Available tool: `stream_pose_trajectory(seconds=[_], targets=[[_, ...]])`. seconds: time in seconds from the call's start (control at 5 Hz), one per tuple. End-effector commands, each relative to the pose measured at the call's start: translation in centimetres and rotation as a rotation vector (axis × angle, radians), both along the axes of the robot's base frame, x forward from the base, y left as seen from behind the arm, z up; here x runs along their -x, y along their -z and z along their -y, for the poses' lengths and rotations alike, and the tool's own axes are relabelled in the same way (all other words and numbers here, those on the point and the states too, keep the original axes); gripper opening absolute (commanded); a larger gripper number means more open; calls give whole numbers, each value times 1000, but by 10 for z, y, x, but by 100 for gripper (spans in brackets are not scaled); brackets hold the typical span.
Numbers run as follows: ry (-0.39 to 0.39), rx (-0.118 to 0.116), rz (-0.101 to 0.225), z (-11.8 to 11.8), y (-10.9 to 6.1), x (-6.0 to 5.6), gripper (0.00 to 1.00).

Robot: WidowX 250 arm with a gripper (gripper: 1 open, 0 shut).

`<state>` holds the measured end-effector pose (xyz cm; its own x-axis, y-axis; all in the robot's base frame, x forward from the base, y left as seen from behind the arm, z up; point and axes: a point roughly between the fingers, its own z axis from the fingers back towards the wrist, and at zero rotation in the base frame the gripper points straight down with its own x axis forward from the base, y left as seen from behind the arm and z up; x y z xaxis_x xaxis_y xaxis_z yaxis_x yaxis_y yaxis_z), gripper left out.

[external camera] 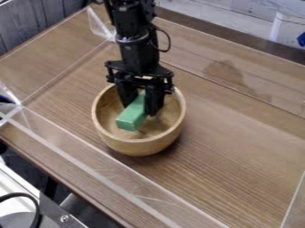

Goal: Remove the green block from inside the brown bowl and put it on the table

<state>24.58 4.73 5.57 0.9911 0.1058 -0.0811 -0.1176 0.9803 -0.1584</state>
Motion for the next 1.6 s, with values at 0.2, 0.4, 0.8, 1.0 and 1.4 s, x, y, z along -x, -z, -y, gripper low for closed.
stream_pose_trajectory(seconds=[0.2, 0.4, 0.8, 1.0, 1.4], targets=[[8, -3, 34, -6, -9, -10, 0], [-11, 42, 62, -7, -16, -12, 0], [-74, 95, 127, -14, -33, -19, 0], [-123, 105, 178, -23, -56, -31, 0], [-192, 104, 219, -21, -72, -36, 0]])
